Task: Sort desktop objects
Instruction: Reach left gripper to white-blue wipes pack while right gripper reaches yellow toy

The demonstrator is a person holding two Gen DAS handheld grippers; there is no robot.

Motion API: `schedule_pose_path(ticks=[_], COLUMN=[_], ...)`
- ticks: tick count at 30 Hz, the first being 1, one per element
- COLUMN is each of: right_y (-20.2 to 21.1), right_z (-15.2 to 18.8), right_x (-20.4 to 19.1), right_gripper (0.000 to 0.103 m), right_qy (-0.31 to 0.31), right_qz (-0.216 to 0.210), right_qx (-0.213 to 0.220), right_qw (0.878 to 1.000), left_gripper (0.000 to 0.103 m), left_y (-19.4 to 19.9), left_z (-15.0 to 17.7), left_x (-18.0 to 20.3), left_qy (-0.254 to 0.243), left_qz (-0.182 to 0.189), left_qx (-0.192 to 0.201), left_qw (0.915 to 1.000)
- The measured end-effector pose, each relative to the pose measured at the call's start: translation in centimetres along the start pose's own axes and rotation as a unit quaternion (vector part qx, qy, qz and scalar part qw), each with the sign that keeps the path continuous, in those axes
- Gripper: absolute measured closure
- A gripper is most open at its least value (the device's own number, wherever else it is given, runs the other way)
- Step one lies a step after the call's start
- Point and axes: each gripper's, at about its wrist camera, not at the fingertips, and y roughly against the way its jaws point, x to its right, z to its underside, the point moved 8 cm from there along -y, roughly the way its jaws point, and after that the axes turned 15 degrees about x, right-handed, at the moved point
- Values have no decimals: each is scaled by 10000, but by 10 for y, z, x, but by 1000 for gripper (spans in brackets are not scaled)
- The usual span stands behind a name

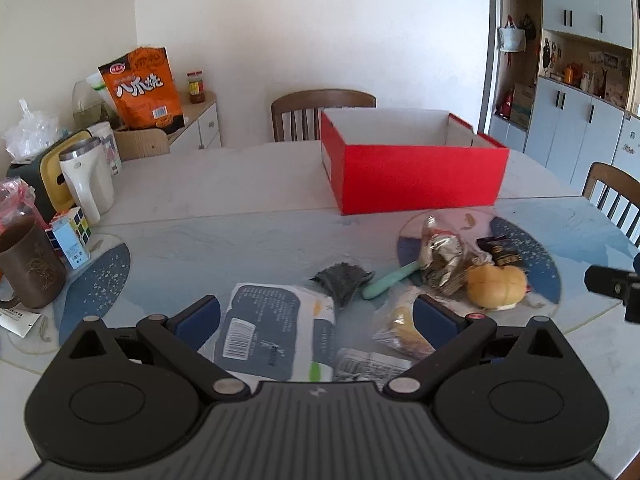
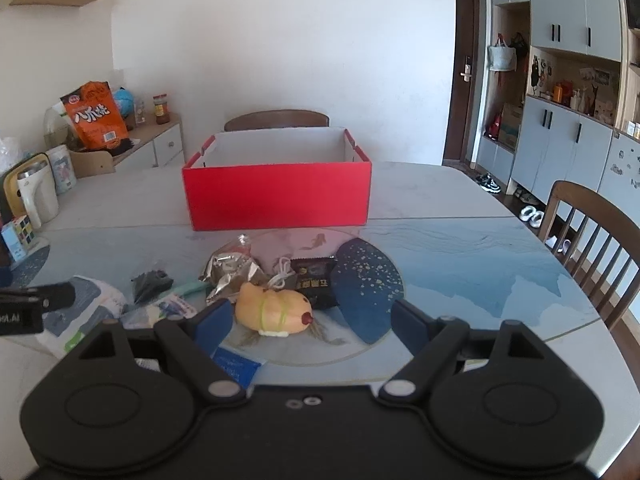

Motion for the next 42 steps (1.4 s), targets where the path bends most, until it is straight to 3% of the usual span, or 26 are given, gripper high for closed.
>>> schedule_pose_path(ticks=[3,9,19,42], right_y=[-11,-32,-62,-113], right_z=[1,9,21,47], right_x=[-6,-20,-32,-32], right_gripper=[17,17,17,17], right_qy=[6,69,109,150], right_qz=[1,-41,-48,13], right_qx=[-40,-202,-470,-899], right_qw=[10000,9998,9988,9958], left_gripper=[0,0,0,0], left_y=[-12,-34,-53,-78], left_z=[7,19,34,53], left_x=[-6,-17,-14,-17], left_qy=[-65,-307,-733,-602], left_qz=[177,167,385,500], left_qx=[-153,-404,-496,-647], left_qw=[9997,9986,9953,9948])
